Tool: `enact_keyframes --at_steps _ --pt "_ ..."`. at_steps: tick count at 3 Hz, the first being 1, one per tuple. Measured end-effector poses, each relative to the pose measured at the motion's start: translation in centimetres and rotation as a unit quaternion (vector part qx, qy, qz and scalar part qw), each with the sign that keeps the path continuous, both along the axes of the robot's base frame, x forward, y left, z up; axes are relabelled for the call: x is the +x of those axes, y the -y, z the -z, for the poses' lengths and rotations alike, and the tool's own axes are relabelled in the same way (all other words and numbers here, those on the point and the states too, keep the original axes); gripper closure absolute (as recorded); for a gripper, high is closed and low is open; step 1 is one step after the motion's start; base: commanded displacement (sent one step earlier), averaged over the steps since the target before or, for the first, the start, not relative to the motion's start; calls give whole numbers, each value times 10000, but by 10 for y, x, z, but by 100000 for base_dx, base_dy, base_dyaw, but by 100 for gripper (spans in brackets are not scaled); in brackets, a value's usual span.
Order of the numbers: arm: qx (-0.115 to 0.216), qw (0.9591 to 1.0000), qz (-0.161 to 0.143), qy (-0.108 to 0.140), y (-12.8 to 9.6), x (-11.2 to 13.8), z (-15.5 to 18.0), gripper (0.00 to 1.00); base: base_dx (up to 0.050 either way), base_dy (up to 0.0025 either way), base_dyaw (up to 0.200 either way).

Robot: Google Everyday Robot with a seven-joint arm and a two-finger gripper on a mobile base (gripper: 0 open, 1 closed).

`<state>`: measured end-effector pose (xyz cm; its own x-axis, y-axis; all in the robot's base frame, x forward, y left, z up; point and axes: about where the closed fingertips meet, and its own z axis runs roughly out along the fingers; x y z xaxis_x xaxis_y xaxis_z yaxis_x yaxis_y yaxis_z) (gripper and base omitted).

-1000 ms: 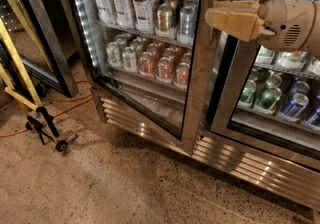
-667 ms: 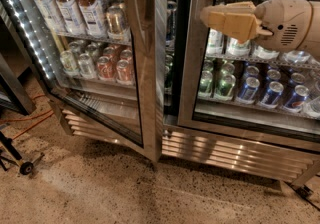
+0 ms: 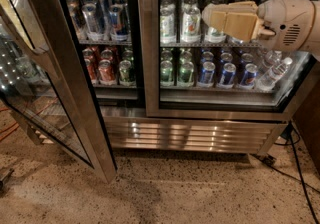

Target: Open left fridge door

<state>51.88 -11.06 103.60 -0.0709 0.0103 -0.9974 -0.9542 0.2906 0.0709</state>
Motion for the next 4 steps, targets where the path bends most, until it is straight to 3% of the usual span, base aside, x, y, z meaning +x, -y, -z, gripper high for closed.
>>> enact_keyframes --at_steps 4 --pt "-182 9994 190 -231 -10 15 34 100 0 0 0"
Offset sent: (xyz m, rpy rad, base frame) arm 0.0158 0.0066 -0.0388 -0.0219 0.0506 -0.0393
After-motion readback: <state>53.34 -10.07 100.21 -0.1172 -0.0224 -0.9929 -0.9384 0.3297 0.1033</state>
